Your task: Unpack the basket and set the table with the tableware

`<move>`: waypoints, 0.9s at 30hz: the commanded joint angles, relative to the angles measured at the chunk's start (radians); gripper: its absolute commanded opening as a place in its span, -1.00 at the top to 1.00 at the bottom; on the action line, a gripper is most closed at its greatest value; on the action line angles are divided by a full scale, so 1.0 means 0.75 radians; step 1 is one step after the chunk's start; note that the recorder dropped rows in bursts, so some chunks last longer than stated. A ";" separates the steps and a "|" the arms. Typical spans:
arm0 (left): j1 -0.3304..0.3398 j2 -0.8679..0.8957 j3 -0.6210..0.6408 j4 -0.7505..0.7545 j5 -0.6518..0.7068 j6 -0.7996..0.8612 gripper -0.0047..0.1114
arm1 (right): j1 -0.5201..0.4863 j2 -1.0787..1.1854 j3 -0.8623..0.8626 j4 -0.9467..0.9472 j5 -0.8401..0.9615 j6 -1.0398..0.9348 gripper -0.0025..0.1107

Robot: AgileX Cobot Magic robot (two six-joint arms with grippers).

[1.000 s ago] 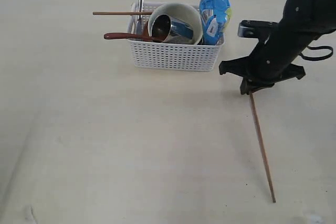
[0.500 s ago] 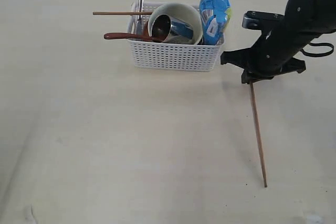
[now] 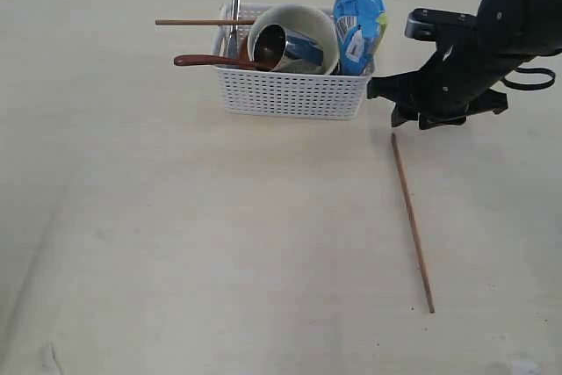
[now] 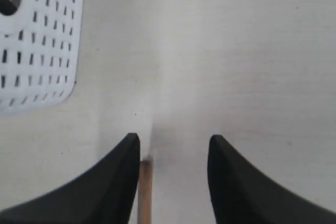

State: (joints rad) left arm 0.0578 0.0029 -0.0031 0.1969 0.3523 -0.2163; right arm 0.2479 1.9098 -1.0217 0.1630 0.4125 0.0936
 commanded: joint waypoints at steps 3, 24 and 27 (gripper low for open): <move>0.003 -0.004 0.004 0.005 -0.007 -0.007 -0.48 | -0.017 -0.033 -0.071 -0.037 0.037 -0.003 0.23; 0.003 -0.004 0.004 0.005 -0.007 -0.007 -0.48 | 0.040 -0.437 -0.492 -0.078 0.390 -0.074 0.07; 0.003 -0.004 0.004 0.005 -0.007 -0.007 -0.48 | 0.086 -0.437 -0.505 -0.076 0.390 -0.118 -0.22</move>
State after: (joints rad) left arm 0.0578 0.0029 -0.0031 0.1969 0.3523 -0.2163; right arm 0.2840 1.5867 -1.3887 0.1091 0.6928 0.0433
